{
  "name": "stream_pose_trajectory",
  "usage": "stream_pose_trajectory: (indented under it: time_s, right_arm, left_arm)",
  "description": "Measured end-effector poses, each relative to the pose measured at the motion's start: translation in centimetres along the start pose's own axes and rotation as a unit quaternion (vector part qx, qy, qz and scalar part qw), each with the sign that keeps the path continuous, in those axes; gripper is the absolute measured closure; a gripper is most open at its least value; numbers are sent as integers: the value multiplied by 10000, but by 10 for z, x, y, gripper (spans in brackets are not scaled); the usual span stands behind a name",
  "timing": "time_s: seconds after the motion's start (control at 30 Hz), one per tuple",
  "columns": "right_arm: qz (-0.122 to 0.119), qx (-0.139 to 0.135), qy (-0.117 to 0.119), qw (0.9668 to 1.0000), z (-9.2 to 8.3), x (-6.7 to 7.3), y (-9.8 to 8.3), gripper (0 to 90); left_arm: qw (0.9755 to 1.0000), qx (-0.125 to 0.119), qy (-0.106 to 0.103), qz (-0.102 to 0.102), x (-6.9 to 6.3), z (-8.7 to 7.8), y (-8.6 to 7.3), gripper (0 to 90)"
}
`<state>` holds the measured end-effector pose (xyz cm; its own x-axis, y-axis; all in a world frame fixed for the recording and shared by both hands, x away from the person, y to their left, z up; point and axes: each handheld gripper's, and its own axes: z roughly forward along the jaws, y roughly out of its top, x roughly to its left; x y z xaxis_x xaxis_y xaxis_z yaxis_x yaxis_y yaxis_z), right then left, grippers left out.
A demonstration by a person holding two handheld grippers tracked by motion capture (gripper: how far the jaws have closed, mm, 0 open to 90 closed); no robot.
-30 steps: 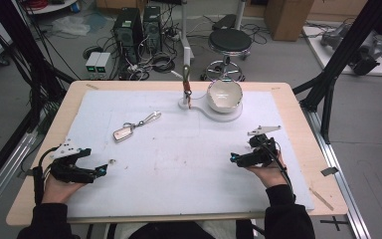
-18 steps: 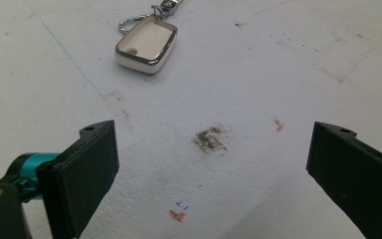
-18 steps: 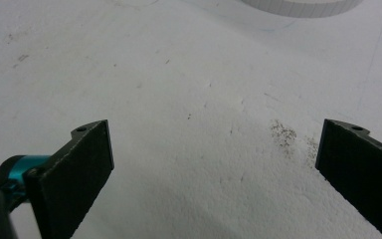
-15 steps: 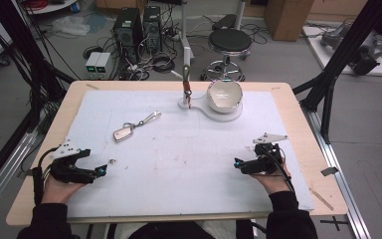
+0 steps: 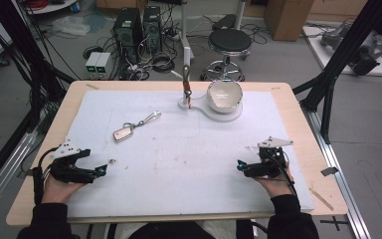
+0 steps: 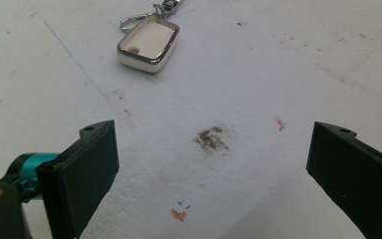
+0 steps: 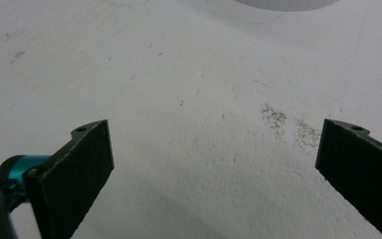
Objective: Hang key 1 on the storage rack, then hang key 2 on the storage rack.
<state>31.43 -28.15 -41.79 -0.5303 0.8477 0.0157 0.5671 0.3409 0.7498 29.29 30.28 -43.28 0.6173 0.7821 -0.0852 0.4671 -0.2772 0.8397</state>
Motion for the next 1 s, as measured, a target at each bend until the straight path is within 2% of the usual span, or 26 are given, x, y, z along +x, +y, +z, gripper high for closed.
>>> stream_pose_trajectory:
  time_s: [0.17, 0.33, 0.5, 0.77, 0.9, 1.0]
  right_arm:
    - [48, -118, -67, 9999, -3, -2, -3, 8]
    - [126, -289, -66, 9995, -7, -4, -5, 8]
    - [89, -311, -70, 9995, -8, -4, -5, 8]
    - [51, -320, -58, 9995, -8, -4, -6, 8]
    - [58, -314, -56, 9995, -8, -4, -7, 8]
    - [20, -315, -56, 9995, -8, -3, -7, 8]
  left_arm:
    - [10000, 12, -13, 24, 0, 3, 4, 67]
    - [9999, -19, -112, 113, -3, 10, 22, 67]
    - [9994, 42, -145, 296, -6, 19, 39, 67]
    - [9992, 137, -141, 361, -5, 30, 52, 67]
    - [9985, 309, -139, 422, -4, 36, 56, 67]
    - [9983, 340, -218, 416, -4, 39, 62, 67]
